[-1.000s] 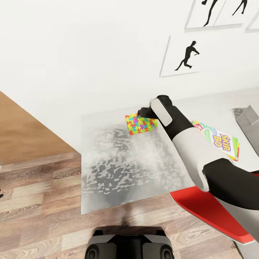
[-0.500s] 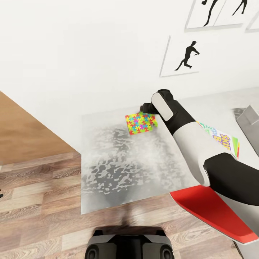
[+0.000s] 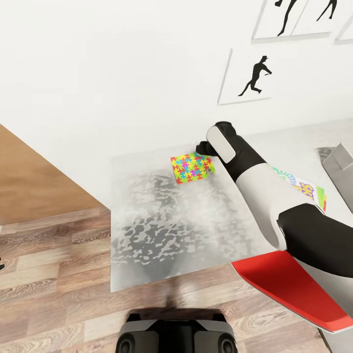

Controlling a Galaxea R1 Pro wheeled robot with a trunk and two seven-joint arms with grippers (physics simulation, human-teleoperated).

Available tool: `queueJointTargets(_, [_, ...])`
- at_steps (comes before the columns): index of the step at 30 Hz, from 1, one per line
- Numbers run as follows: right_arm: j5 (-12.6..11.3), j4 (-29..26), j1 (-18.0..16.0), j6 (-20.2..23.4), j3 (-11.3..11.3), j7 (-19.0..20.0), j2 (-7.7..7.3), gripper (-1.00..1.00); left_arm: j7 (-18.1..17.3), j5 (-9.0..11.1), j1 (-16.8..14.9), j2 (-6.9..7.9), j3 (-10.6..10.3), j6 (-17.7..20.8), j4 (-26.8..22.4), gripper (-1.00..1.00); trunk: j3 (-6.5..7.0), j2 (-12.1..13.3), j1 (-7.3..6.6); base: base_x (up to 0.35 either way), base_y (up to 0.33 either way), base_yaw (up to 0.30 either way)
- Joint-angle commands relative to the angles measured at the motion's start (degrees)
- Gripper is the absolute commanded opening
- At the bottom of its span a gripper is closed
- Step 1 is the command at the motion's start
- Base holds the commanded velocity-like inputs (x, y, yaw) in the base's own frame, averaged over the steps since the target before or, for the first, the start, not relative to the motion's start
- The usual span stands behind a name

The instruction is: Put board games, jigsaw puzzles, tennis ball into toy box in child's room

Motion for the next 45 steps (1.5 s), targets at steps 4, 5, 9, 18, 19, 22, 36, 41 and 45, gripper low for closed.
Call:
queueJointTargets(4, [-0.2, 0.63, -0.14, -0.58, 0.37, -0.83, 0.09, 1.0, -0.26, -0.08, -0.02, 0.01, 0.01, 0.61, -0.01, 1.0, -0.07, -0.09, 0.03, 0.0, 0.026, 0.0])
queueJointTargets(5, [0.13, 0.72, -0.15, -0.69, 0.38, -0.86, 0.12, 1.0, -0.26, -0.08, -0.02, 0.01, 0.01, 0.61, -0.01, 1.0, -0.07, -0.09, 0.03, 0.0, 0.094, 0.0])
queueJointTargets(9, [2.61, 0.94, -0.18, -0.93, 0.36, -0.95, 0.23, 1.0, -0.26, -0.08, -0.02, 0.01, 0.01, 0.61, -0.01, 1.0, -0.07, -0.09, 0.03, 0.0, 0.127, 0.0])
queueJointTargets(18, [7.42, 1.08, -0.2, -0.98, 0.13, -0.89, 0.45, 1.0, -0.26, -0.08, -0.02, 0.01, 0.01, 0.6, -0.01, 1.0, -0.07, -0.09, 0.03, 0.0, 0.046, 0.0])
queueJointTargets(19, [7.58, 1.08, -0.2, -0.97, 0.11, -0.86, 0.48, 1.0, -0.26, -0.08, -0.02, 0.01, 0.01, 0.6, -0.01, 1.0, -0.07, -0.09, 0.03, 0.0, 0.03, 0.0])
queueJointTargets(22, [7.88, 1.09, -0.2, -0.95, 0.1, -0.81, 0.55, 1.0, -0.26, -0.08, -0.02, 0.01, 0.01, 0.6, -0.01, 1.0, -0.07, -0.09, 0.03, 0.008, 0.07, 0.0])
queueJointTargets(36, [8.34, 1.07, -0.2, -0.77, 0.09, -0.75, 0.69, 1.0, -0.26, -0.08, -0.02, 0.01, 0.01, 0.56, -0.01, 1.0, -0.07, -0.09, 0.03, 0.029, 0.064, 0.0])
queueJointTargets(41, [8.36, 1.05, -0.2, -0.74, 0.08, -0.68, 0.74, 1.0, -0.26, -0.08, -0.02, 0.01, 0.01, 0.59, -0.01, 1.0, -0.07, -0.09, 0.03, 0.042, 0.007, 0.0])
queueJointTargets(45, [8.35, 1.05, -0.2, -0.7, 0.06, -0.56, 0.75, 1.0, -0.26, -0.08, -0.02, 0.01, 0.01, 0.57, -0.01, 1.0, -0.07, -0.09, 0.03, 0.05, 0.003, 0.0])
